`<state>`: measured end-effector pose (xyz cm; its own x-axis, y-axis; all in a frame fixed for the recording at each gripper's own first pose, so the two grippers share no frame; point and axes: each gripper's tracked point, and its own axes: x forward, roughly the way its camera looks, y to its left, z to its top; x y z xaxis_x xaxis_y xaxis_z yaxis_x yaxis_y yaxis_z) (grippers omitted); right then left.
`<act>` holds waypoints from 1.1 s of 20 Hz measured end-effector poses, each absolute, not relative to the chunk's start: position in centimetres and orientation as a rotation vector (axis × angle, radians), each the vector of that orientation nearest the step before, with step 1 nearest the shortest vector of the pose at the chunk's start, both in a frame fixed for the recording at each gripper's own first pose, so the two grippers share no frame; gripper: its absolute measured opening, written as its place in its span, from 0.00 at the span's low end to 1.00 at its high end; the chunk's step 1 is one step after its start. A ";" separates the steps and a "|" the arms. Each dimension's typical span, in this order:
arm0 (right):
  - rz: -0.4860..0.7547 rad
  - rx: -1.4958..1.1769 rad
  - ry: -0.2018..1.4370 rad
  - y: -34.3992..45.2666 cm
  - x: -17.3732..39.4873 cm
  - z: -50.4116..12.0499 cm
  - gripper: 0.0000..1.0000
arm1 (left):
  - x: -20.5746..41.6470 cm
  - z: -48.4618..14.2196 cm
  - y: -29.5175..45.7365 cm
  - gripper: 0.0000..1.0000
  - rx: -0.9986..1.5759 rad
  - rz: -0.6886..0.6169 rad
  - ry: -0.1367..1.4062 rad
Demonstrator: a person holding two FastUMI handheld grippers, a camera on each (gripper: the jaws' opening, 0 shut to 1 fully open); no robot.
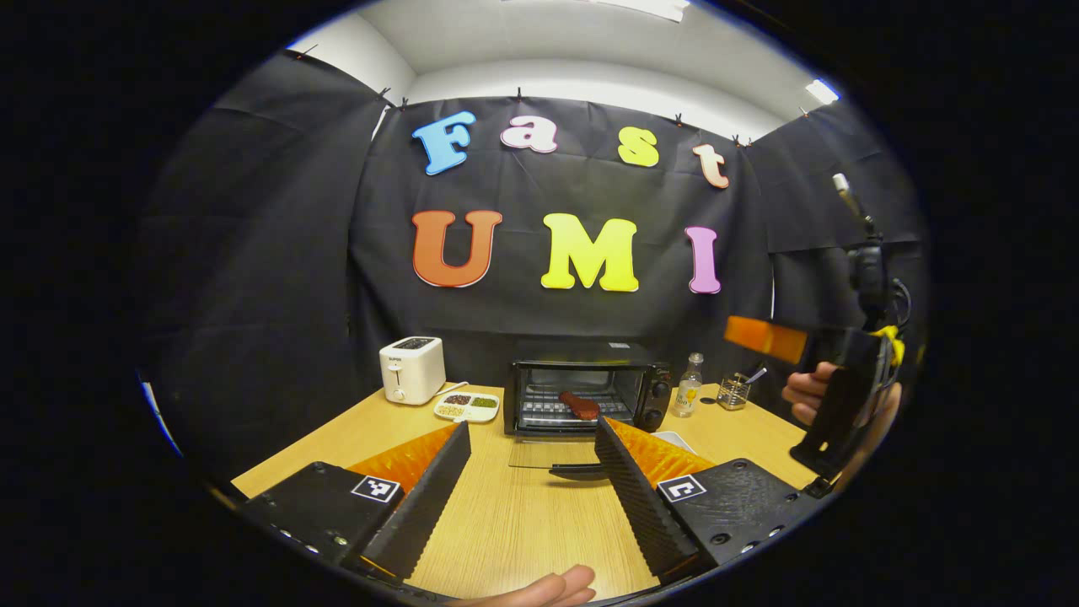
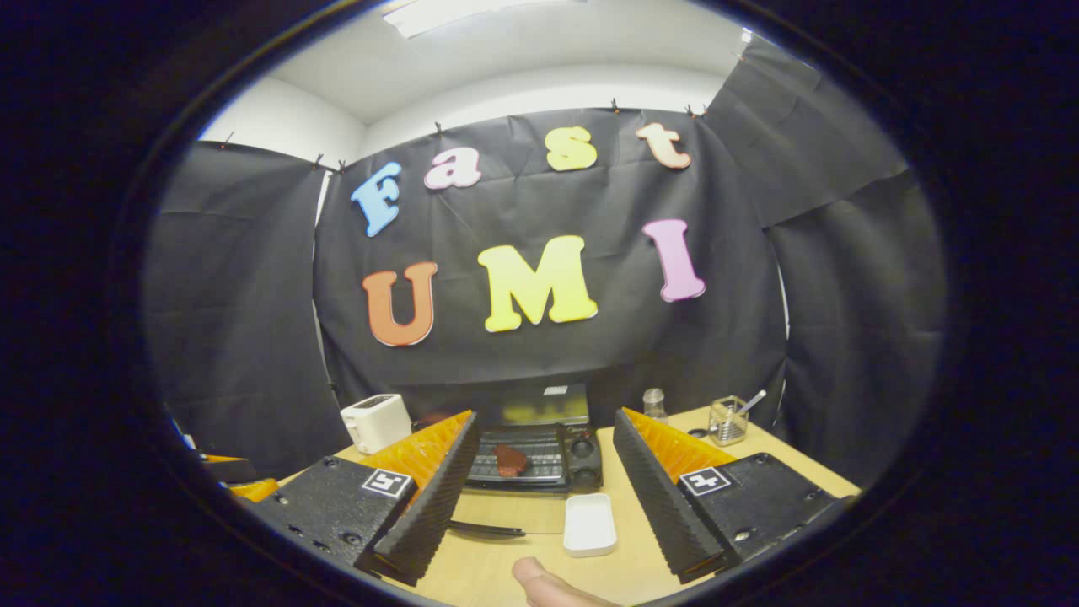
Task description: Open the electric oven with the left hand, put the food in, and close the electric oven.
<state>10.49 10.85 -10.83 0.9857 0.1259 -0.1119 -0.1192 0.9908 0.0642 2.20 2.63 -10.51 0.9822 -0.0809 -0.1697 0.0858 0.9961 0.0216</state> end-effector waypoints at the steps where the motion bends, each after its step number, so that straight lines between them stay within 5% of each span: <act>1: 0.120 0.041 0.101 10.1 9.6 -9.8 1.00 | 2.9 -11.1 2.0 0.95 0.033 -0.093 0.178; 13: 0.038 -0.084 0.057 3.6 0.9 -6.3 1.00 | 10.8 -26.6 -5.5 0.95 -0.003 -0.240 0.467; 22: -0.023 -0.054 0.004 -0.2 -1.2 -5.8 0.96 | 13.7 -33.4 -6.8 0.96 0.100 -0.202 0.567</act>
<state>-1.19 -0.18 -5.78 0.9997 -0.0227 -0.0031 0.0225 0.9983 -0.0538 13.68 -6.79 -33.40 0.8243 -0.1624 -0.5423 0.2171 0.9754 0.0379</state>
